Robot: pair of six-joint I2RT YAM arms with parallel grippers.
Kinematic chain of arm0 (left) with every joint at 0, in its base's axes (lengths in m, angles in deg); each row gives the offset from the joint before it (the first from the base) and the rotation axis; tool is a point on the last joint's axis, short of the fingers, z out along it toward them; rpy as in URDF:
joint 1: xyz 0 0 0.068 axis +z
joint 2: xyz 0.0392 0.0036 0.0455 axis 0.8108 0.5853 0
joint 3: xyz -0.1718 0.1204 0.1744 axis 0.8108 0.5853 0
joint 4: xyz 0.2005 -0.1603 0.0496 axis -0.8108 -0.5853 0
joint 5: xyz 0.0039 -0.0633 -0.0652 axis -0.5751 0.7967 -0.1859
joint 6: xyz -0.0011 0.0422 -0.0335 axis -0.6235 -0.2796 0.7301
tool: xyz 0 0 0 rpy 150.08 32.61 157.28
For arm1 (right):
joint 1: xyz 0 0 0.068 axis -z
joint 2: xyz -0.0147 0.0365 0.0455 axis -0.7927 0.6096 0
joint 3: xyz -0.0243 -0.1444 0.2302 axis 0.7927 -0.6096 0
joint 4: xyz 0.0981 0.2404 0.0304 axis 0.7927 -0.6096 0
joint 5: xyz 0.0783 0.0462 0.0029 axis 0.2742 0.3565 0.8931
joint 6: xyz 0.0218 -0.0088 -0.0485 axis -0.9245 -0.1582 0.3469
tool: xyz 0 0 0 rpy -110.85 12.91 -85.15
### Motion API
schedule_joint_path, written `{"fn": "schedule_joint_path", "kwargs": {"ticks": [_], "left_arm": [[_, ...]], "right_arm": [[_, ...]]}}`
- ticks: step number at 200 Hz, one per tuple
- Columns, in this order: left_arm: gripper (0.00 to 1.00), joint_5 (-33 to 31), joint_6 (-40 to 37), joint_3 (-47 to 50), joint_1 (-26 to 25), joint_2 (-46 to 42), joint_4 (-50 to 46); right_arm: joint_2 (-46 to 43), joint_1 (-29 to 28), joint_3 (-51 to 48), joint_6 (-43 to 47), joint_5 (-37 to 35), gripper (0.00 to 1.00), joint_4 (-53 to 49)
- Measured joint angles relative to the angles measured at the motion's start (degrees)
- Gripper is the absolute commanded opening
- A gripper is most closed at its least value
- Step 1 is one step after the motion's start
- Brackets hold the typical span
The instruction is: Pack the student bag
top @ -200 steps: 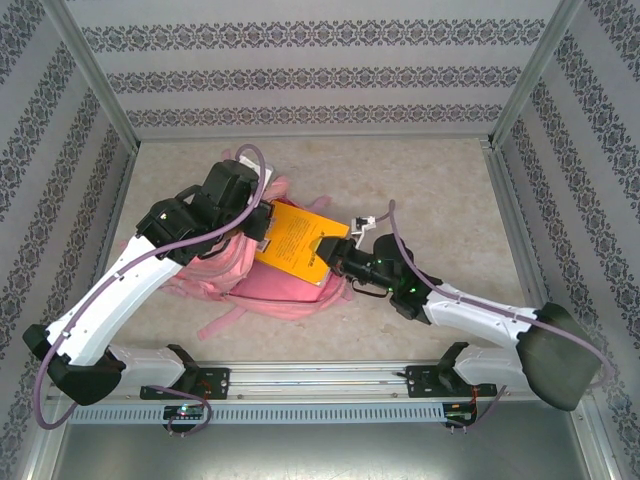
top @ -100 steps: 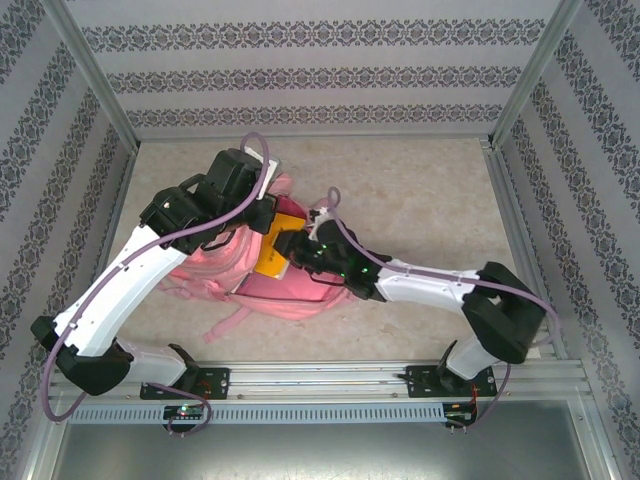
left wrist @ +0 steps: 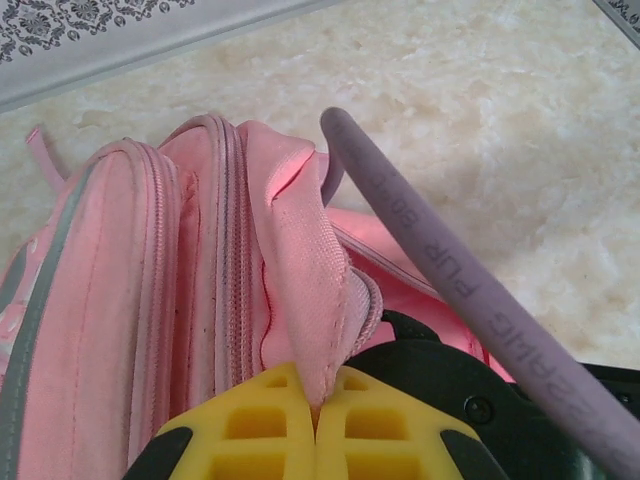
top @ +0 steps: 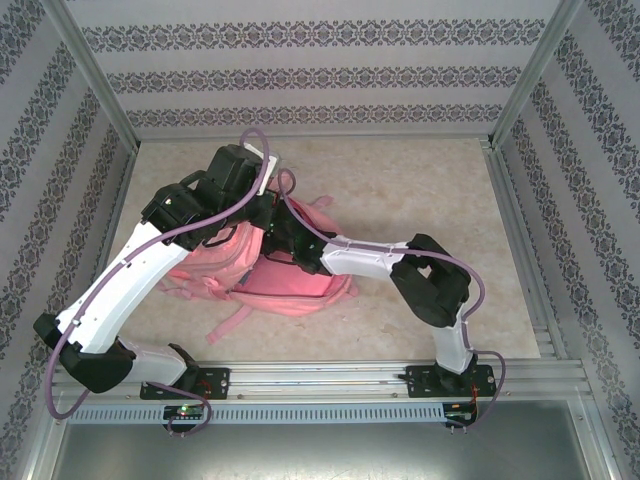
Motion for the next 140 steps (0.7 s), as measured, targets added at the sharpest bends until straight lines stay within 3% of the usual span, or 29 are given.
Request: {"fn": "schedule_joint_path", "kwargs": {"ticks": [31, 93, 140], "left_arm": [[0.00, 2.29, 0.24, 0.66, 0.79, 0.00, 1.07], [0.00, 11.04, 3.04, 2.89, 1.42, 2.45, 5.22], [0.00, 15.69, 5.68, 5.68, 0.55, 7.74, 12.52]], "right_arm": [[-4.48, 0.22, -5.44, 6.08, 1.60, 0.72, 1.44], [-23.78, 2.47, -24.04, 15.67, 1.31, 0.75, 1.77], [-46.05, 8.57, -41.24, 20.50, -5.35, 0.73, -4.87]]}}
